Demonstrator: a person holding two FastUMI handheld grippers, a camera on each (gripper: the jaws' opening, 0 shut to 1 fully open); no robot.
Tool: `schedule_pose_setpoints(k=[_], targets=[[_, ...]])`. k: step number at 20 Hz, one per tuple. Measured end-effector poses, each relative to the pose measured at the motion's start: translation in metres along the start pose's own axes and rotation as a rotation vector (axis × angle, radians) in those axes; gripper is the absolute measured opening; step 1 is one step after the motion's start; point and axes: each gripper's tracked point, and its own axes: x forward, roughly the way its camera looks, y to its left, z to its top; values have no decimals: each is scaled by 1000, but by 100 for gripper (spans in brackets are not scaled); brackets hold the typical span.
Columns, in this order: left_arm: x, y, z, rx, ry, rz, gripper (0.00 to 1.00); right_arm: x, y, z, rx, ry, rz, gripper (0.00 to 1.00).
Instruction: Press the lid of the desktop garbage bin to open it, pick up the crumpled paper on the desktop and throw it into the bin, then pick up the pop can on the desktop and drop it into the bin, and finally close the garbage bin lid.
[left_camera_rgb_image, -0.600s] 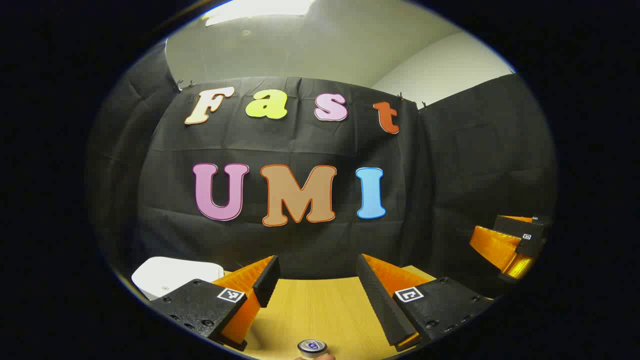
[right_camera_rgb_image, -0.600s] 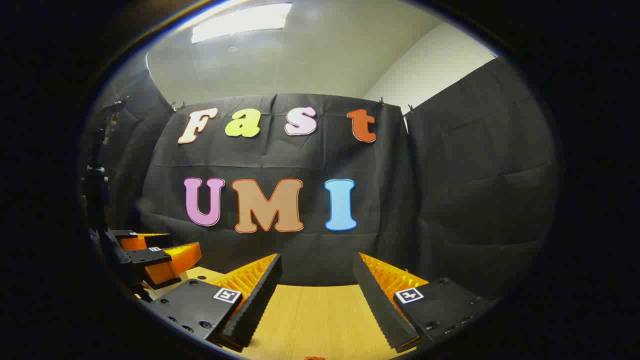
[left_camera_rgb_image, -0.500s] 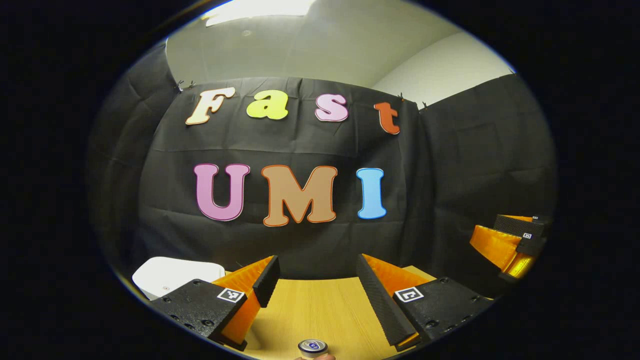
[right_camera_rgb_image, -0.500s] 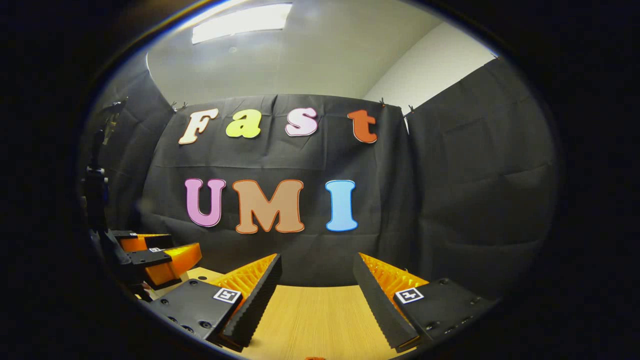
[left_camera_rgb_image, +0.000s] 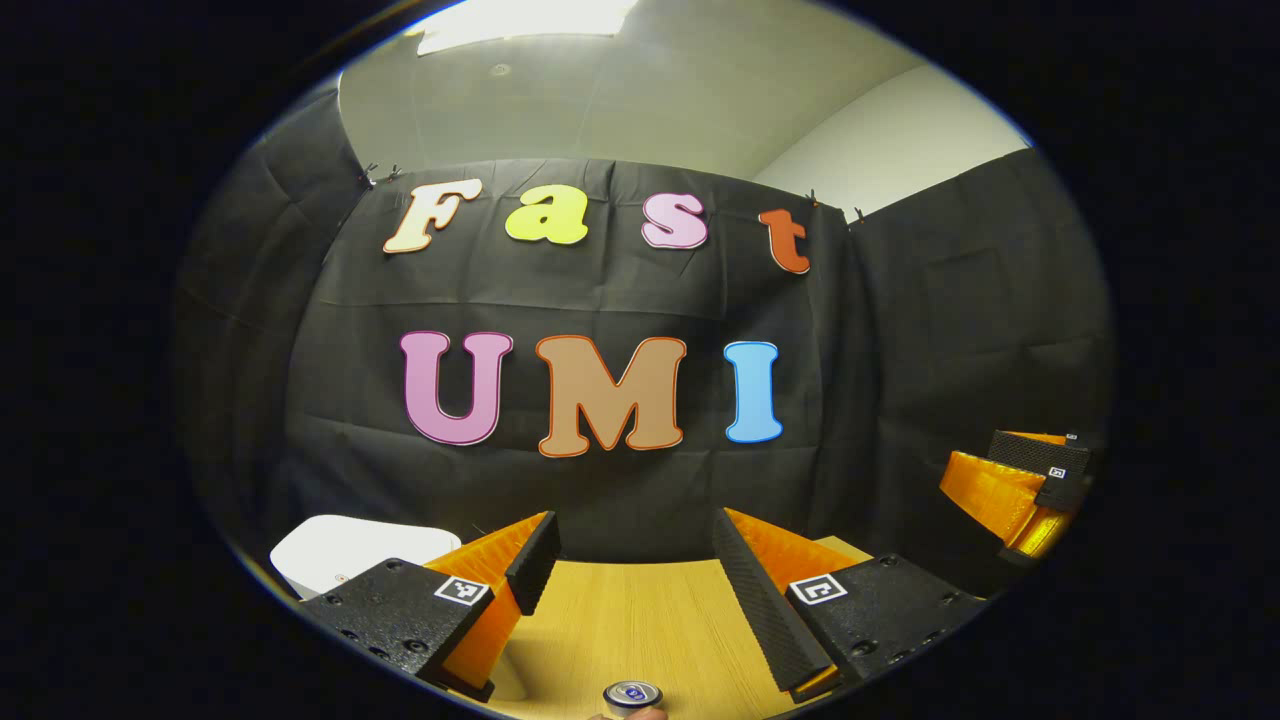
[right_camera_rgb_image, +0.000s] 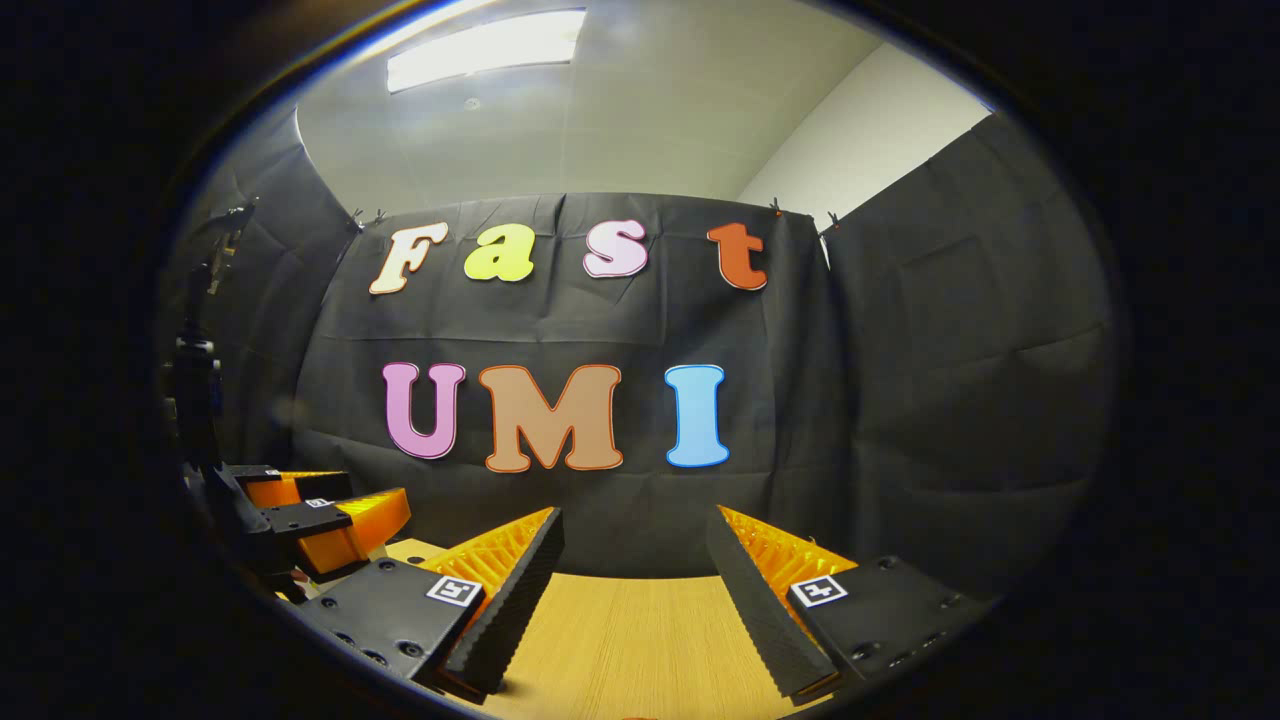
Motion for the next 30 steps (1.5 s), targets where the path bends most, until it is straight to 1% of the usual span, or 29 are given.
schedule_pose_setpoints(k=[5,6,7,8,10,21,22,23,24,25,26,27,28,29,30], targets=[[-1,10,0,2,1,28,93,5,7,-6,5,15,28,96],[-1,11,-1,2,1,34,93,6,8,-8,8,20,33,99],[-1,13,-1,3,1,41,93,7,10,-9,11,25,37,99],[-1,15,-1,3,1,44,93,8,11,-9,11,26,42,96],[-1,18,-1,2,0,54,93,8,11,-9,10,27,46,96],[-4,27,8,21,-31,81,93,5,10,-5,11,19,44,96],[-5,26,9,17,-34,81,93,3,9,-7,3,18,42,93],[-6,26,8,17,-33,82,93,2,9,-6,-1,19,43,96],[-6,26,7,17,-30,80,93,2,11,-6,-2,19,46,96],[-6,26,7,15,-31,79,93,2,12,-5,-1,18,48,93],[-6,26,8,13,-33,78,93,2,12,-4,-1,15,48,93],[-6,26,10,13,-34,77,93,0,12,-3,-1,13,48,96],[-7,27,10,15,-36,79,93,1,12,-3,-1,14,48,93],[-7,27,11,16,-38,80,93,1,11,-2,0,15,47,93],[-7,27,11,16,-39,80,93,1,10,-2,3,15,45,96]])
